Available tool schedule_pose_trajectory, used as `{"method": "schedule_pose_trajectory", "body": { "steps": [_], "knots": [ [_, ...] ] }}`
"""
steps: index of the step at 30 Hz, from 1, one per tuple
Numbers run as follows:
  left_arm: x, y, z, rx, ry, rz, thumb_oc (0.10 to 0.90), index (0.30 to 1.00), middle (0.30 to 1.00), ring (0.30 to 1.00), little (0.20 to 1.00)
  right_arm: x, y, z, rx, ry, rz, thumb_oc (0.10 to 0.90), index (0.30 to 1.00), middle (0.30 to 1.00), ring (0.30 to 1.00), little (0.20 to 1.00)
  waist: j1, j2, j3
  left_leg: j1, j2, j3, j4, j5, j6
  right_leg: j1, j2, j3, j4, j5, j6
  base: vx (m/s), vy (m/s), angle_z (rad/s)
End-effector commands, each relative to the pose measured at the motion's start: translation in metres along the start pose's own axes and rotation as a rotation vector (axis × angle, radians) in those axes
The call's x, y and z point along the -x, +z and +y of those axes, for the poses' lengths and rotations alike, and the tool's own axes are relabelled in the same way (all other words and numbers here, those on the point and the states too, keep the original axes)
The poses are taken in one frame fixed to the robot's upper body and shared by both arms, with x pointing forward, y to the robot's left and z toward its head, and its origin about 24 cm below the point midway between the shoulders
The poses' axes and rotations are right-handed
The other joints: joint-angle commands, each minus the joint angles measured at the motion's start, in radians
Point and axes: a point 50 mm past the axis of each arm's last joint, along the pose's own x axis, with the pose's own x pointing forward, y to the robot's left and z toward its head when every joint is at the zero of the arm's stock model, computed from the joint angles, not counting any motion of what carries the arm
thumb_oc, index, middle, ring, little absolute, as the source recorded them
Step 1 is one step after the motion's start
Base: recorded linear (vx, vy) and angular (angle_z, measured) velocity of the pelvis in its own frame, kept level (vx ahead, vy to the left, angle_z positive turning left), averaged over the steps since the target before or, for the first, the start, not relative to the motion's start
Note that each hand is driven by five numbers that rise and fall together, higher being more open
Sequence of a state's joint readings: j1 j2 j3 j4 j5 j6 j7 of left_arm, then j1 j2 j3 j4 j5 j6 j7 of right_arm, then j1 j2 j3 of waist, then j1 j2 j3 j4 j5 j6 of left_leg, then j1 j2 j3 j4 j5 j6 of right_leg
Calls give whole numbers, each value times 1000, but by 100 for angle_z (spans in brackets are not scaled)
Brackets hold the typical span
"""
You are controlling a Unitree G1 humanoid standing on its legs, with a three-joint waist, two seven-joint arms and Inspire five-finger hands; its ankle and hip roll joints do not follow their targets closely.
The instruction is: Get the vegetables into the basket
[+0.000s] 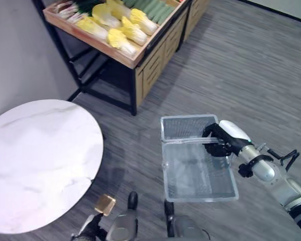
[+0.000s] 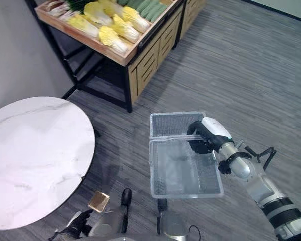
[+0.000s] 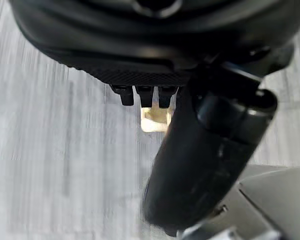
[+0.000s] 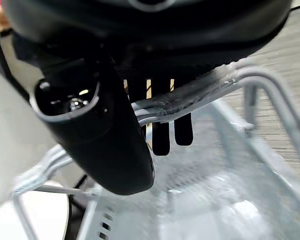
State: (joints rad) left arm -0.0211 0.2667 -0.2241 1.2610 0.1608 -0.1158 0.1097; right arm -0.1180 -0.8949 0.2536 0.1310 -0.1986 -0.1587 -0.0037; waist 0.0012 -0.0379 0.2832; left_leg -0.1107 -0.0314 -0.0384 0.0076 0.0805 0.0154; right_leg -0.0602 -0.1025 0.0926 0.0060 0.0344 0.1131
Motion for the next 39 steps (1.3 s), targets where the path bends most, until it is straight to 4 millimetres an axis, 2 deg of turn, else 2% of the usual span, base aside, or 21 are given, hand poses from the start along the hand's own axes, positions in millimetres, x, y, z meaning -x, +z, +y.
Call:
{"method": "schedule_pose_trajectory", "body": {
  "steps": [1, 4, 5, 6, 7, 9, 12, 15, 21, 23, 24, 25, 27, 28, 29, 32, 33, 34, 36, 38, 39],
  "knots": [
    [0, -2, 11, -45, 37, -12, 900, 1000, 1000, 1000, 1000, -20, 48, -66, 21, -294, -252, 400, 300, 300, 300, 300, 32, -14, -71, 26, 40, 38, 13, -33, -20, 3, -36, 88, 57, 43, 47, -22, 243, -70],
    [-1, -1, 15, -48, 52, -15, 900, 1000, 1000, 1000, 1000, -24, 50, -66, 12, -309, -257, 400, 300, 300, 300, 300, 29, -21, -68, 35, 40, 88, 12, -45, -11, -29, -42, 114, 49, 88, 72, -74, 151, -59],
    [-1, 0, 24, -53, 75, -21, 900, 1000, 1000, 1000, 1000, -29, 55, -65, -4, -328, -271, 400, 300, 300, 300, 300, 51, -20, -58, 52, 64, 155, -5, -48, -9, -68, -77, -43, 81, 107, 64, -164, 191, -112],
    [-1, -1, 28, -53, 86, -23, 900, 1000, 1000, 1000, 1000, -27, 56, -63, -4, -328, -276, 400, 300, 300, 300, 300, 59, -13, -59, 63, 81, 198, -15, -51, -12, -55, -115, -203, 107, 87, 44, -137, 132, -152],
    [-1, -1, 28, -54, 86, -22, 900, 1000, 1000, 1000, 1000, -27, 56, -62, -4, -327, -276, 400, 300, 300, 300, 300, 57, -13, -59, 63, 81, 195, -16, -51, -12, -53, -115, -206, 106, 87, 44, -61, 88, -182],
    [0, -4, 27, -43, 82, -11, 900, 1000, 1000, 1000, 1000, -26, 55, -59, -6, -315, -273, 400, 300, 300, 300, 300, 59, -21, -70, 84, 85, 238, -18, -59, -13, -34, -127, -279, 100, 93, 38, 0, 49, -67],
    [1, -6, 25, -47, 71, -7, 900, 1000, 1000, 1000, 1000, -24, 53, -57, -5, -311, -261, 400, 300, 300, 300, 300, 60, -29, -78, 98, 81, 256, -17, -69, -15, -29, -129, -291, 67, 114, 43, 53, -23, -48],
    [1, -6, 22, -56, 55, -6, 900, 1000, 1000, 1000, 1000, -19, 40, -53, 2, -303, -207, 400, 300, 300, 300, 300, 56, -32, -83, 105, 92, 260, 2, -82, -31, -26, -132, -286, 1, 144, 51, 59, -110, -17],
    [3, -16, 12, -55, 24, 26, 900, 1000, 1000, 1000, 1000, -8, 11, -47, 13, -282, -78, 400, 300, 300, 300, 300, 53, -29, -105, 133, 109, 254, -24, -65, -50, 18, -109, -292, -46, 140, 47, 71, -103, -4],
    [5, -20, 5, -60, 0, 39, 900, 1000, 1000, 1000, 1000, -1, -7, -43, 22, -269, -1, 400, 300, 300, 300, 300, 47, -23, -110, 142, 123, 247, -43, -50, -61, 31, -91, -297, -56, 130, 40, 48, -123, 0],
    [5, -20, 5, -60, 0, 39, 900, 1000, 1000, 1000, 1000, -1, -7, -43, 22, -269, -1, 400, 300, 300, 300, 300, 47, -23, -110, 142, 123, 247, -43, -50, -61, 32, -91, -297, -56, 130, 40, 63, -151, 4],
    [5, -21, 4, -58, -5, 42, 900, 1000, 1000, 1000, 1000, 4, -22, -39, 27, -252, 69, 400, 300, 300, 300, 300, 45, -20, -114, 146, 133, 240, -60, -37, -70, 40, -80, -298, -69, 126, 38, 42, -109, 4],
    [5, -20, 2, -54, -11, 38, 900, 1000, 1000, 1000, 1000, 10, -40, -35, 41, -239, 148, 400, 300, 300, 300, 300, 44, -17, -116, 148, 140, 234, -72, -25, -77, 48, -71, -301, -77, 123, 34, 38, -103, 9],
    [5, -20, 2, -53, -11, 38, 900, 1000, 1000, 1000, 1000, 10, -40, -35, 41, -239, 147, 400, 300, 300, 300, 300, 43, -16, -116, 149, 141, 234, -73, -24, -77, 48, -70, -301, -78, 124, 34, 47, -79, 11],
    [5, -18, 1, -61, -21, 31, 900, 1000, 1000, 1000, 1000, 16, -53, -32, 60, -218, 208, 400, 300, 300, 300, 300, 42, -14, -123, 151, 146, 232, -81, -20, -83, 54, -63, -301, -80, 117, 31, 55, -72, 6],
    [4, -15, 3, -48, -27, 9, 900, 1000, 1000, 1000, 1000, 28, -74, -26, 103, -186, 308, 400, 300, 300, 300, 300, 38, -10, -130, 155, 153, 226, -81, -17, -88, 61, -55, -300, -81, 110, 26, 53, -56, 5],
    [4, -15, 3, -48, -27, 9, 900, 1000, 1000, 1000, 1000, 28, -74, -26, 103, -186, 308, 400, 300, 300, 300, 300, 38, -10, -130, 155, 153, 226, -81, -17, -88, 62, -54, -300, -81, 110, 26, 51, -51, 5],
    [3, -11, 5, -33, -27, -8, 900, 1000, 1000, 1000, 1000, 37, -89, -21, 119, -172, 386, 400, 300, 300, 300, 300, 36, -8, -136, 159, 155, 223, -80, -18, -90, 68, -49, -297, -82, 106, 23, 48, -38, 2],
    [3, -10, 6, -29, -27, -13, 900, 1000, 1000, 1000, 1000, 39, -92, -20, 118, -169, 403, 400, 300, 300, 300, 300, 36, -7, -137, 162, 156, 223, -80, -18, -91, 71, -48, -295, -83, 105, 22, 46, -31, 0],
    [2, -5, 9, -19, -29, -39, 900, 1000, 1000, 1000, 1000, 54, -116, -7, 114, -127, 532, 400, 300, 300, 300, 300, 36, -5, -147, 170, 157, 220, -80, -20, -95, 80, -44, -293, -85, 101, 19, 60, -28, 0],
    [2, -5, 11, -14, -26, -37, 900, 1000, 1000, 1000, 1000, 54, -116, -6, 110, -125, 533, 400, 300, 300, 300, 300, 35, -5, -150, 172, 158, 220, -80, -20, -95, 83, -43, -291, -87, 101, 19, 37, -14, 0]
  ]
}}
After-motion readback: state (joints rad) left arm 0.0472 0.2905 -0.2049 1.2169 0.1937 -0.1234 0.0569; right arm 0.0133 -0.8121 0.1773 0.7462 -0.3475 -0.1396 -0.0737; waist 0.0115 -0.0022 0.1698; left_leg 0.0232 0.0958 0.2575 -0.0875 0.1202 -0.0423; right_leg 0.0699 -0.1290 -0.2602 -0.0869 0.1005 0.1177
